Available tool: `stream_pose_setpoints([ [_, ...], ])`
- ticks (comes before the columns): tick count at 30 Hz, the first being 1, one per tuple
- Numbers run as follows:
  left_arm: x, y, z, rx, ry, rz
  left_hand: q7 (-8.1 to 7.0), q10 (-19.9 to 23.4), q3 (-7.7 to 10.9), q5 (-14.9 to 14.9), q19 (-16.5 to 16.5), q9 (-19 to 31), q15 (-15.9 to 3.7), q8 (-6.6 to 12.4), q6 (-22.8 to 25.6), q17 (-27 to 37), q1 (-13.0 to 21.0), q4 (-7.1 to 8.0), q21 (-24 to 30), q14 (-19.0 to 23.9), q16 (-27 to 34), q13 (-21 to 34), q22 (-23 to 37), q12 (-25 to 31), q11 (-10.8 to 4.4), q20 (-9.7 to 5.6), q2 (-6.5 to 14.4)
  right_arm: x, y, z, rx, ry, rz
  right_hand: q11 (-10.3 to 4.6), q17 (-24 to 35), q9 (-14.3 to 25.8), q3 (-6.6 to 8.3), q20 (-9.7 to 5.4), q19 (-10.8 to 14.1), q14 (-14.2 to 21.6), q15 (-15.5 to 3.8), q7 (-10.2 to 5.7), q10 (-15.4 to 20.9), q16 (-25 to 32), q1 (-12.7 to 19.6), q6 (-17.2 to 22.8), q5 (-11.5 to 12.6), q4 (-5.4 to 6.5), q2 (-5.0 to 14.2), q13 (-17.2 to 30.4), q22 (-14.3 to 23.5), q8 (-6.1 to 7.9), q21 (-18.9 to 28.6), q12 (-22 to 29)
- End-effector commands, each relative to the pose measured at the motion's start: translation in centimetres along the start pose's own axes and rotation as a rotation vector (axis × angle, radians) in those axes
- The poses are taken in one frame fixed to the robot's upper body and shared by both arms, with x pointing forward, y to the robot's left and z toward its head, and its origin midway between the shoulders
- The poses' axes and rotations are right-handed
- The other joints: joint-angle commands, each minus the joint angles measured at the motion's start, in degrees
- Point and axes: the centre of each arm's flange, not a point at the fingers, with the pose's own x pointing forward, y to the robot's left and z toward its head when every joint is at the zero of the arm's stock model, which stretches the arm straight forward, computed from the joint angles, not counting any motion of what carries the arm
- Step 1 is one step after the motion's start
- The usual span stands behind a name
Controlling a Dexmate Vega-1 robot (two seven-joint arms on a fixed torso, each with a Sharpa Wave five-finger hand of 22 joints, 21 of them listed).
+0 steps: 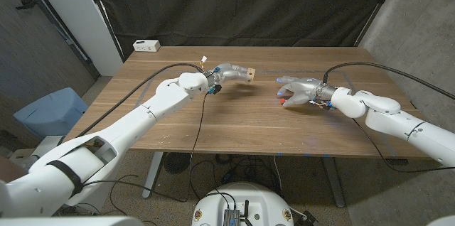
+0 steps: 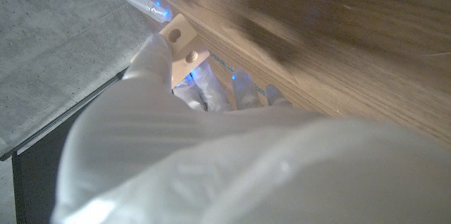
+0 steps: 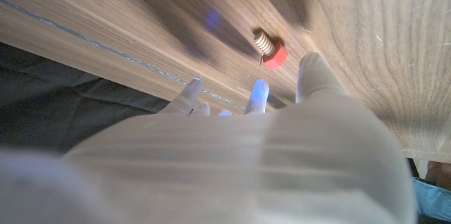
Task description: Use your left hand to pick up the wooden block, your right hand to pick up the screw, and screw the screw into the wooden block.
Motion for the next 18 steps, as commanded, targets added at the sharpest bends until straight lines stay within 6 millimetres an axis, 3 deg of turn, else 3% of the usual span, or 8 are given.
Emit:
stream_pose_setpoints([
  [1, -0.22, 0.36, -0.21, 0.001, -0.006, 0.005, -0.08, -0.24, 0.15, 0.24, 0.06, 0.14, -2.26, 0.40, 0.26, -0.07, 0.17, -0.02, 0.23, 0.20, 0.23, 0.12, 0.15, -0.04, -0.12, -0.08, 0.71, 0.26, -0.67, 0.14, 0.037, 0.028, 0.053, 0.56, 0.25, -0.09, -0.02, 0.22, -0.82, -1.16, -0.44, 0.39, -1.40, -0.21, -1.09, -1.26, -0.51, 0.24, 0.07, 0.09, 0.08, -0.47, -0.16, -0.38],
  [18, 0.05, 0.97, -0.26, -0.004, -0.019, 0.006, -0.17, -0.40, 0.10, 0.24, -0.07, 0.13, -2.28, 0.32, 0.04, -0.07, 0.11, -0.03, 0.18, 0.19, 0.22, 0.03, 0.15, -0.19, -0.14, -0.05, 0.73, 0.83, -1.41, 0.09, 0.074, 0.056, 0.084, 1.88, 0.18, -0.24, 0.28, 0.62, -2.12, -2.89, 0.83, 2.77, -3.51, -0.22, -1.62, -5.28, -0.82, -0.44, -0.47, 0.19, 0.06, -1.89, -0.07, -0.17],
])
